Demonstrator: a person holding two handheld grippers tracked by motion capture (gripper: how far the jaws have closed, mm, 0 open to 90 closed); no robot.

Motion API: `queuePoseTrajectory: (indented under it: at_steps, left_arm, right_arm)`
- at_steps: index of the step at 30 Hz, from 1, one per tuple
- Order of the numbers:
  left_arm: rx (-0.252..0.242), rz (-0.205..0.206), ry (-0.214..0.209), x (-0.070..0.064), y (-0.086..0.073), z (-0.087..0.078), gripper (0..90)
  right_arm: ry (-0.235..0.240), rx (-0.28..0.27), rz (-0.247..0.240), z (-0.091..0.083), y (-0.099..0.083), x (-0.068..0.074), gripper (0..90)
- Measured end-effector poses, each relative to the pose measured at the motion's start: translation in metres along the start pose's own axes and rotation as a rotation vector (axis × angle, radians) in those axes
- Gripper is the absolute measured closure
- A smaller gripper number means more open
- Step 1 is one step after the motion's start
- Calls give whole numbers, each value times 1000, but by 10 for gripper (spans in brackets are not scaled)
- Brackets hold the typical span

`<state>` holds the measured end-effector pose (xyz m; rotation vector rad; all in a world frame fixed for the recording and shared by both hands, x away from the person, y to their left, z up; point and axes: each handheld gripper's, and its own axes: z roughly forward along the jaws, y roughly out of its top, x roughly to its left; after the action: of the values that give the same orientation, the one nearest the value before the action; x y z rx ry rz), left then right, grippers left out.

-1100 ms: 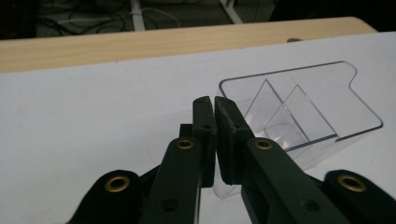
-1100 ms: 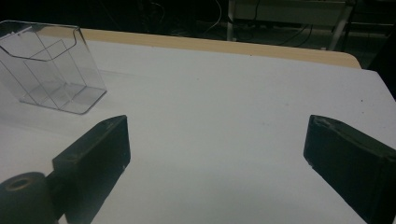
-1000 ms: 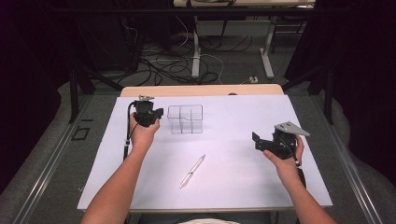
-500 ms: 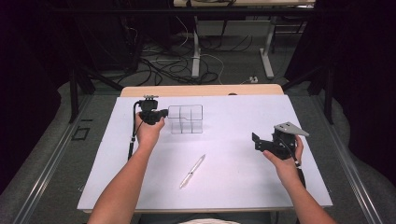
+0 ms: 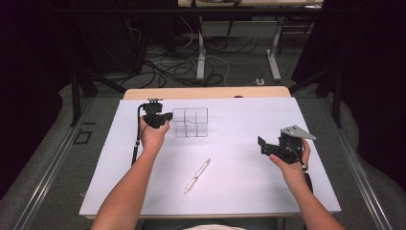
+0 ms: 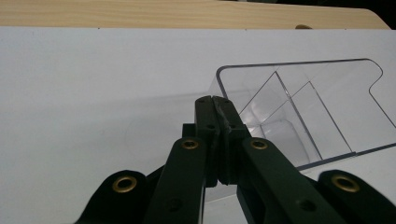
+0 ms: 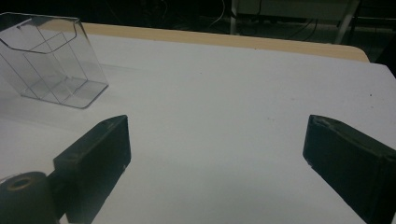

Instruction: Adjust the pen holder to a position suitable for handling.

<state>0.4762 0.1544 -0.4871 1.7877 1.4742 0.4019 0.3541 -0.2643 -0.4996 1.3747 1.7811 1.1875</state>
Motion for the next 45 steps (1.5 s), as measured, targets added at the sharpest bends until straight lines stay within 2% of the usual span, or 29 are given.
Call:
queuePoseTrajectory:
  at_steps: [12,18,24,29,45]
  left_arm:
    - [1,-1,-22,-12,-2,3,900]
    - [3,0,-38,-22,-2,7,900]
    - [13,18,-57,-38,-2,12,900]
    - [15,26,-65,-45,-1,14,900]
    - [12,32,-75,-43,0,15,900]
  right_arm:
    - [0,9,-6,1,0,0,73]
    - [7,2,-3,1,-1,1,74]
    - [7,7,-3,1,-1,1,75]
    - [7,6,-4,0,-1,0,78]
    - [10,5,-4,1,-1,1,80]
